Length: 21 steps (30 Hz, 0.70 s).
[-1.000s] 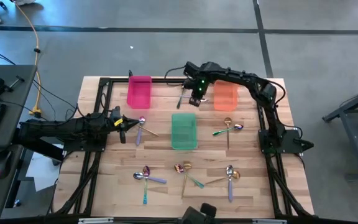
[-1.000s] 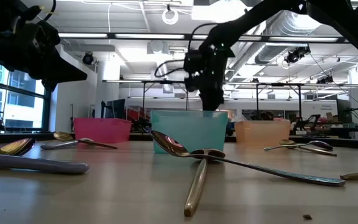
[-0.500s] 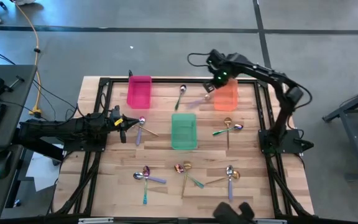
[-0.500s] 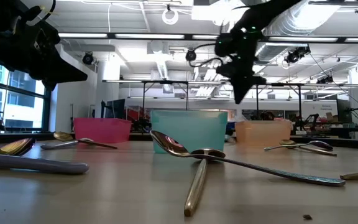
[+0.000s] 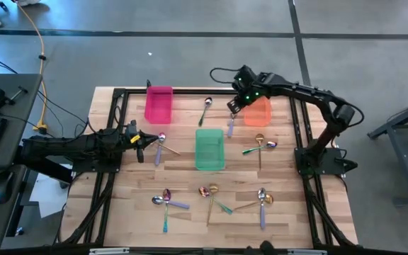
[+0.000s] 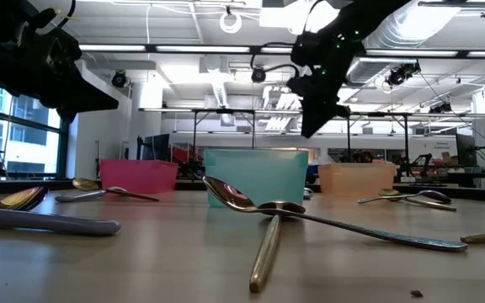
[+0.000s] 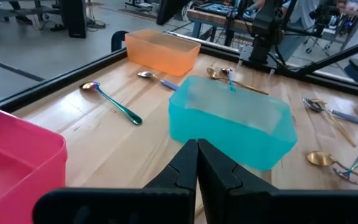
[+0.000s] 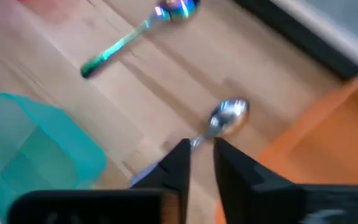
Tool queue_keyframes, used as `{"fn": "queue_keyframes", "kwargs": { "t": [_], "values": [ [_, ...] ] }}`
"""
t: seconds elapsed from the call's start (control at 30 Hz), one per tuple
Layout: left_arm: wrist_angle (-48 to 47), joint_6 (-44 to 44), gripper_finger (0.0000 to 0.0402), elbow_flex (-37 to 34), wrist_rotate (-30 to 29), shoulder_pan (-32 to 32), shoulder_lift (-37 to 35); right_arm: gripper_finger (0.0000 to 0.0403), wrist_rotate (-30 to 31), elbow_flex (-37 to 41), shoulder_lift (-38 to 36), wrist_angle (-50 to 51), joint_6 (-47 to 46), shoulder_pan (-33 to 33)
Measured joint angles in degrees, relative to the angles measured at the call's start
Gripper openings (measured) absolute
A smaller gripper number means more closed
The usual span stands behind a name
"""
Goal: Sort silverware by color (type)
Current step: Put the top center purple spoon into the orange bin
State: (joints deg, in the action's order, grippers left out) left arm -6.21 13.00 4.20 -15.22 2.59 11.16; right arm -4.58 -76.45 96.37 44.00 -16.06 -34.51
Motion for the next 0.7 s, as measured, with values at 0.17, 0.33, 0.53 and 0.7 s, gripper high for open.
{"fn": "queue_keyframes", "kwargs": {
  "t": [0.17, 0.33, 0.53, 0.7],
  "values": [
    [0.0, 1.7, 0.0, 0.0, 0.0, 0.0, 0.0, 0.0127, 5.6, 0.0, 1.1, 0.7, -14.6, 4.8],
    [0.0, 1.8, 0.0, 0.0, 0.0, 0.0, 0.0, 0.0152, 14.8, 0.0, 1.1, -2.0, -24.4, 10.7],
    [-0.1, 1.4, 0.0, 0.0, 0.0, 0.0, 0.0, 0.0144, 27.0, 1.3, 3.7, -5.2, -35.5, 17.8],
    [-0.3, 0.4, 0.0, 0.0, 0.0, 0.0, 0.1, 0.013, 32.2, 5.1, 6.5, -11.3, -43.0, 20.5]
  ]
}}
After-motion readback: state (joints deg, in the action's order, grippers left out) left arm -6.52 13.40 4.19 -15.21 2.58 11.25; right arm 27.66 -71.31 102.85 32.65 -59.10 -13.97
